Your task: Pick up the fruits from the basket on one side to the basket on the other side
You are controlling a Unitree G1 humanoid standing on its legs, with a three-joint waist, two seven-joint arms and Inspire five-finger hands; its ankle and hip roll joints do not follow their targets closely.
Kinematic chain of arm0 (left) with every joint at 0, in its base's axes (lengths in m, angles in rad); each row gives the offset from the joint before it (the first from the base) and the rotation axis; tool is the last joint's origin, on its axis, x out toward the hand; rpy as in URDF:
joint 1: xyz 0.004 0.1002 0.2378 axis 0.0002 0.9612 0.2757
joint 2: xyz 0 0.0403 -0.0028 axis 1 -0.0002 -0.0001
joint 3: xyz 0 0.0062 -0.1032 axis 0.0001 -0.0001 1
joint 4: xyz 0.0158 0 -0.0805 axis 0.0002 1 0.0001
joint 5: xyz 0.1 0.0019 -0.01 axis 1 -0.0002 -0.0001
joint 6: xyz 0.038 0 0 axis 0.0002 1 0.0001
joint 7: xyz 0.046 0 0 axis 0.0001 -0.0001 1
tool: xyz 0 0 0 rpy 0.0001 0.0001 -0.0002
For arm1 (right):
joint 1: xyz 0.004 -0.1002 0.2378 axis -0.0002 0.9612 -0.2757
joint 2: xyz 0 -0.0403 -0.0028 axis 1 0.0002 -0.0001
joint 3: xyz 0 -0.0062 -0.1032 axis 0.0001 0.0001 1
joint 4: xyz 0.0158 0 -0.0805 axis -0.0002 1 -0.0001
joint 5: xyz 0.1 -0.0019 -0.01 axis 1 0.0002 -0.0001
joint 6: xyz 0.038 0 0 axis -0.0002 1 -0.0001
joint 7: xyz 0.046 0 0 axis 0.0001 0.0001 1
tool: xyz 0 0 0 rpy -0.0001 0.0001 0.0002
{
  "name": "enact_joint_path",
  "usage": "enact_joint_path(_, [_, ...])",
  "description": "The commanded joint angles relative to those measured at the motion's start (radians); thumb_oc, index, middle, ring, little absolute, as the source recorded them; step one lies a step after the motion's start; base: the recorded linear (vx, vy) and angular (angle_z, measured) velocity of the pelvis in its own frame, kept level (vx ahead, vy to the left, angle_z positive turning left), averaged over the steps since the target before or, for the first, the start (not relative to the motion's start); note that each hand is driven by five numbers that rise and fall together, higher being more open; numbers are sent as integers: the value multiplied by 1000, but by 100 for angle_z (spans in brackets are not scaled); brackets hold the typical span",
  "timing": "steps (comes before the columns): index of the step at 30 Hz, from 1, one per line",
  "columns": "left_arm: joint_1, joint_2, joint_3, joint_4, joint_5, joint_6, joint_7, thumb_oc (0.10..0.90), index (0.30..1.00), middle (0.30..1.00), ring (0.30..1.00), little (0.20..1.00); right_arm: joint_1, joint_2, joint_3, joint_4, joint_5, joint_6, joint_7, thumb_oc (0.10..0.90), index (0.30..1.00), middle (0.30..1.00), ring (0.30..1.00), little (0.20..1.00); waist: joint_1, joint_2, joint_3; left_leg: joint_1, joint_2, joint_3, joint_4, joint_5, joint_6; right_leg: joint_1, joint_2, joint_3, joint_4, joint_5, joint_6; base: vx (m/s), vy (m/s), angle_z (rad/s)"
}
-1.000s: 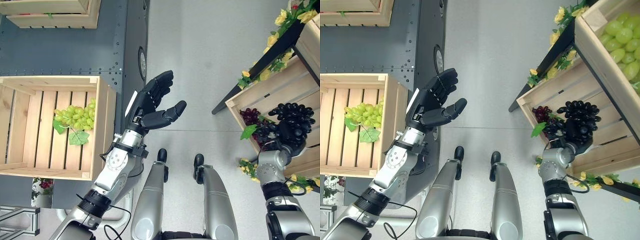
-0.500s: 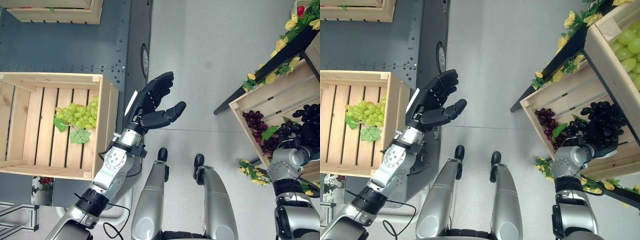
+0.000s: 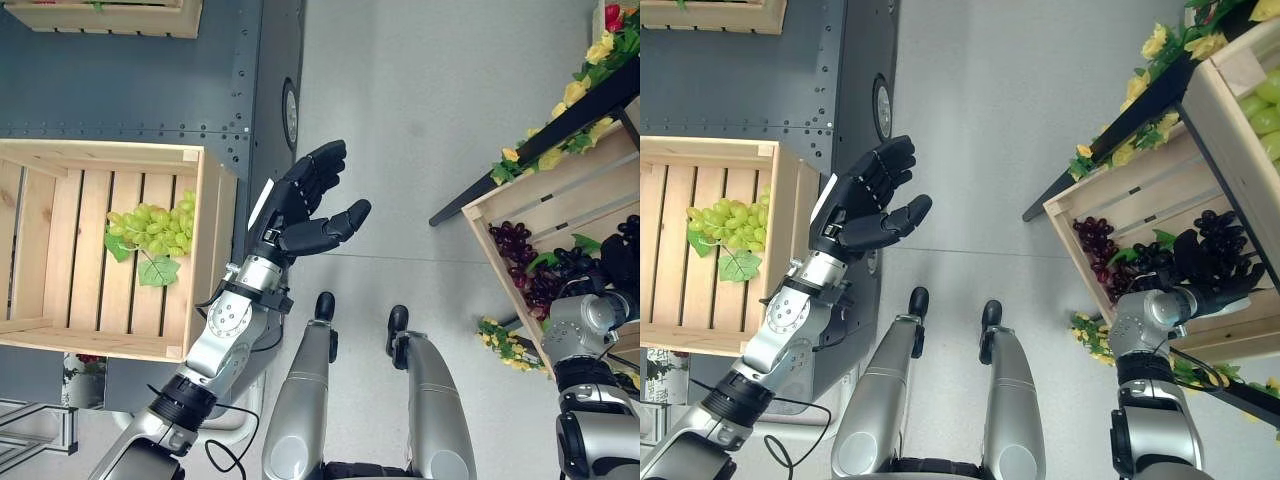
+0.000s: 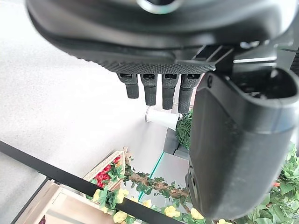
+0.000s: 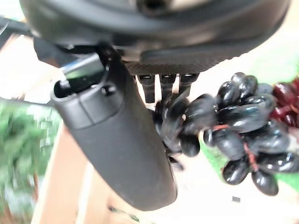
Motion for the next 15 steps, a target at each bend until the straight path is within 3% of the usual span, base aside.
enact_joint_path(1, [-52,31,13,-151,5,-91,-10,800,900,900,900,900,-23,-204,73,-13,-264,172,-127,800,900,900,900,900,-12,-29,-16,2,-86,138,4,-56,93,49,54,-81,-71,99,-58,0,0,0])
enact_joint_path(4, [-31,41,25,-164,6,-89,-15,800,900,900,900,900,-14,-239,100,-29,-287,251,-146,800,900,900,900,900,-12,-37,-16,3,-84,137,-3,-57,96,48,56,-81,-75,101,-56,0,0,0])
enact_joint_path(9, [-9,36,39,-177,19,-86,-24,800,900,900,900,900,-27,-268,105,-129,-347,279,-161,800,900,900,900,900,-18,-40,-16,5,-86,139,-12,-60,101,43,61,-74,-81,98,-56,-3,8,0])
enact_joint_path(15, [-6,6,61,-179,26,-78,-33,800,900,900,900,900,-35,-233,89,-340,-488,288,-173,800,900,900,900,900,-33,-38,-16,14,-90,146,-34,-55,105,36,63,-56,-87,97,-49,-22,56,-1])
